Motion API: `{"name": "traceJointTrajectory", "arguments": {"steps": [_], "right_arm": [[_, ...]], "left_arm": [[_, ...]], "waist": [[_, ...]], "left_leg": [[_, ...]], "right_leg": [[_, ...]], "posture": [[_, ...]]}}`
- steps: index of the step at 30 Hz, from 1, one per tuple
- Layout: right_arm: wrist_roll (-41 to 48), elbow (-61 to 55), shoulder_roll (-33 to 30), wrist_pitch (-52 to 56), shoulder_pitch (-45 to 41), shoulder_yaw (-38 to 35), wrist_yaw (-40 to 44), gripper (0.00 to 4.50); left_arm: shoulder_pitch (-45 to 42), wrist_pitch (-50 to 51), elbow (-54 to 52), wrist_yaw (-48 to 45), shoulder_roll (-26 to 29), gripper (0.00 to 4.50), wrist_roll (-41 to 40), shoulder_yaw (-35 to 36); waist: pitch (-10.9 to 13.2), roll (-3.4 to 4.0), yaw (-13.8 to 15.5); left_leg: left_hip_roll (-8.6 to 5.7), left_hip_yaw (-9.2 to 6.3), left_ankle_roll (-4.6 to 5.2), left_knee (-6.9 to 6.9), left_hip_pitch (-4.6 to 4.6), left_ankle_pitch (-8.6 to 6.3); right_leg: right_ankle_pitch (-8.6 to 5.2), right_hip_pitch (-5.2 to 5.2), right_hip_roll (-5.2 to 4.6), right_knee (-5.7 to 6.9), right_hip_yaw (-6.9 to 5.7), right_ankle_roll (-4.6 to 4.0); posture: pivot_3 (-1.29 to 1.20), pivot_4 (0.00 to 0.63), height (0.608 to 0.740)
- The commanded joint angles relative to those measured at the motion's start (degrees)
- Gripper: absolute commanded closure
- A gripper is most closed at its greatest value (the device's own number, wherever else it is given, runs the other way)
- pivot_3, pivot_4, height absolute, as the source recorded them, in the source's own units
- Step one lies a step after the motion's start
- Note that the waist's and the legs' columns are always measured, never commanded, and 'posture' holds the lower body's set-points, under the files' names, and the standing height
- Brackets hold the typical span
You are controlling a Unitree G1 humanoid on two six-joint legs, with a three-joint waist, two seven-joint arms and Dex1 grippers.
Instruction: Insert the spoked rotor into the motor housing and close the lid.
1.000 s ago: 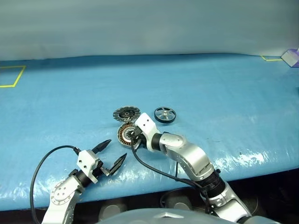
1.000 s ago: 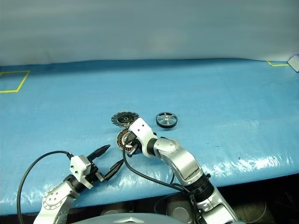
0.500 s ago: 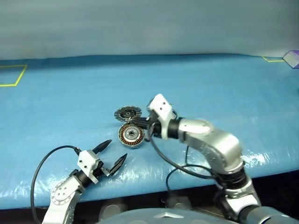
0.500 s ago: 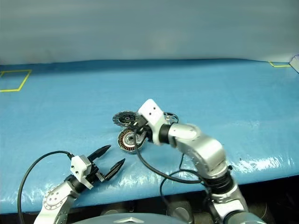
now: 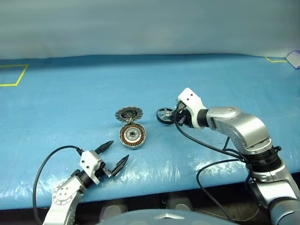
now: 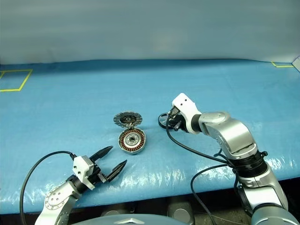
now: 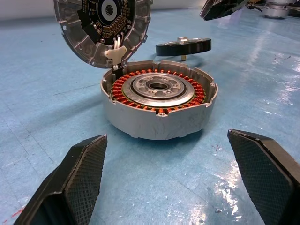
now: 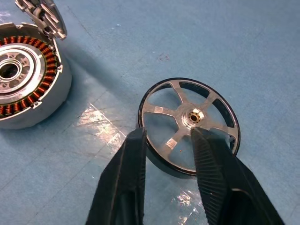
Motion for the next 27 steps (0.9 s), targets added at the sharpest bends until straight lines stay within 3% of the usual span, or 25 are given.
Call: {"name": "traceJointTrajectory", "arguments": {"steps": [1,27], "right_arm": [[-1.49,0.1,-0.33,-1.28,-2.4,0.7,-0.18,1.97],[-4.09,5.74,4.33,1.27,-4.71,-0.63,-4.37,1.97]], "left_arm": [[0.32,-0.64,-1.54,0.09,0.67,0.0,0.19,0.37],[-0.35,0.36,-1.97,0.05,1.41,0.0,-0.03,-0.04]], "waist": [[0.0,0.0,0.0],[0.0,0.0,-0.04]], "left_leg": [[0.01,0.0,0.0,0.0,0.0,0.0],[0.0,0.0,0.0,0.02,0.0,0.0]], "right_leg": [[0.0,0.0,0.01,0.0,0.0,0.0],[0.01,0.01,0.01,0.01,0.0,0.01]], "posture": [[0.0,0.15,0.74],[0.0,0.15,0.74]]}}
